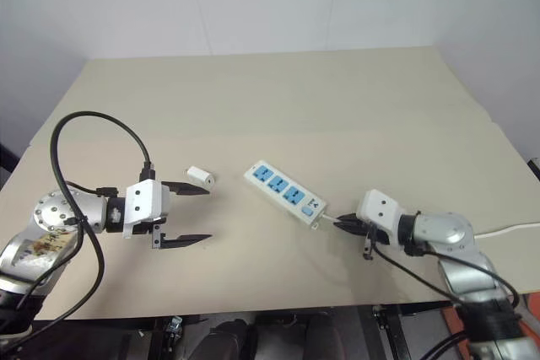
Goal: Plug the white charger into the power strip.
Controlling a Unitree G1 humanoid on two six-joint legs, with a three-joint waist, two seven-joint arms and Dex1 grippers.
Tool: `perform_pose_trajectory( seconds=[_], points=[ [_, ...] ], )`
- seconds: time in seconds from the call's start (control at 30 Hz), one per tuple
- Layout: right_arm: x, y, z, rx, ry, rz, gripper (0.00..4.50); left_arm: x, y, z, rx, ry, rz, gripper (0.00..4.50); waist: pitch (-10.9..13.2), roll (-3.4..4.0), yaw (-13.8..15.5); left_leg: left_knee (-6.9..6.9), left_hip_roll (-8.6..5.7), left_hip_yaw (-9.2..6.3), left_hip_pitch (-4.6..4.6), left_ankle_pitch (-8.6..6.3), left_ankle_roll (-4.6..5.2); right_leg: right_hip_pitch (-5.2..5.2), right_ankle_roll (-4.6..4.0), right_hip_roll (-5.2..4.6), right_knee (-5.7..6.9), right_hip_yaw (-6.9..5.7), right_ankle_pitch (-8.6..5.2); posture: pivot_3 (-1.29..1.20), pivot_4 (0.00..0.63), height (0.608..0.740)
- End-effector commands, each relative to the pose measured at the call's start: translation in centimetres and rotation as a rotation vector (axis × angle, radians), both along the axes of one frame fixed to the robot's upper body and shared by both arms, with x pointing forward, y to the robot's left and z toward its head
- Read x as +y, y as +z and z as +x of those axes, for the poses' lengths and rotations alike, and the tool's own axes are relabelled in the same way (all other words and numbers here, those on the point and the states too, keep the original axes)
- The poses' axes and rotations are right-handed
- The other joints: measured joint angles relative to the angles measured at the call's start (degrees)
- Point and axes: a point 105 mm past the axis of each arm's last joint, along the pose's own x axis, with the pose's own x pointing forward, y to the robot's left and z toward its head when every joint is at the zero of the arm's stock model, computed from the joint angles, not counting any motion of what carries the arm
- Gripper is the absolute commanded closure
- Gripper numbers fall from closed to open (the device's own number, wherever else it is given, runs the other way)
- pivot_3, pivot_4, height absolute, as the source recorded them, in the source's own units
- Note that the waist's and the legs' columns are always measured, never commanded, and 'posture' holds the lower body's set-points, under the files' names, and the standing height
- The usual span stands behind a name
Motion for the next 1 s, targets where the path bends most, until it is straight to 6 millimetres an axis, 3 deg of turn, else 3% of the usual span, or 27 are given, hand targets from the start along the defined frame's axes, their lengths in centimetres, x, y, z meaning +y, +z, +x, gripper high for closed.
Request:
perform_pose_trajectory(
  seconds=[0.03,0.17,0.37,0.43,0.53,0.83,1.0],
  points=[
    [0.6,1.0,0.0,-0.051,-0.061,0.033,3.54,-0.3,0.6,0.3,-0.03,-0.031,0.012,0.0,-0.01,-0.02,0.07,0.0,0.0,0.01,0.01,0.0,0.0,0.0,-0.02,0.01,0.0,0.0,0.02,0.0,0.15,0.74],
    [0.8,1.5,-0.2,-0.085,-0.096,0.077,2.17,-0.4,0.7,0.6,-0.033,-0.048,0.017,0.0,-0.01,-0.02,0.1,0.01,0.01,0.03,0.01,0.01,-0.02,0.01,-0.01,0.01,-0.01,0.0,0.05,0.0,0.15,0.74],
    [-1.0,2.4,-0.8,-0.125,-0.217,0.259,0.04,-0.4,0.7,0.9,-0.044,-0.059,0.019,0.0,-0.02,-0.04,0.2,0.0,0.01,0.06,-0.01,0.04,-0.06,0.02,0.0,0.01,-0.09,-0.01,0.05,0.0,0.15,0.74],
    [-1.3,2.9,-1.5,-0.11,-0.227,0.387,0.04,-0.4,0.7,0.8,-0.044,-0.06,0.021,0.0,-0.02,-0.04,0.23,-0.01,0.02,0.05,-0.01,0.03,-0.05,0.02,0.0,0.01,-0.1,-0.01,0.06,0.0,0.15,0.74],
    [0.0,3.4,-2.5,-0.077,-0.174,0.535,0.04,-0.5,0.6,0.7,-0.023,-0.073,0.016,0.0,-0.02,-0.03,0.02,-0.01,0.04,0.05,0.0,0.0,0.0,0.04,0.0,0.02,-0.08,0.0,0.06,0.0,0.15,0.74],
    [4.0,2.1,-1.6,-0.115,-0.116,0.561,0.04,-0.5,0.7,0.9,-0.039,-0.062,0.013,0.0,-0.03,-0.05,-0.04,-0.01,0.11,0.15,0.18,-0.02,0.03,0.07,-0.03,0.1,0.01,0.11,0.08,0.0,0.15,0.74],
    [4.5,1.3,-0.6,-0.131,-0.128,0.543,0.04,-0.4,0.7,0.7,-0.039,-0.051,0.016,0.0,-0.04,-0.07,0.03,-0.02,0.11,0.17,0.17,0.0,-0.01,0.06,-0.03,0.1,-0.01,0.11,0.08,0.0,0.15,0.74]
  ],
)
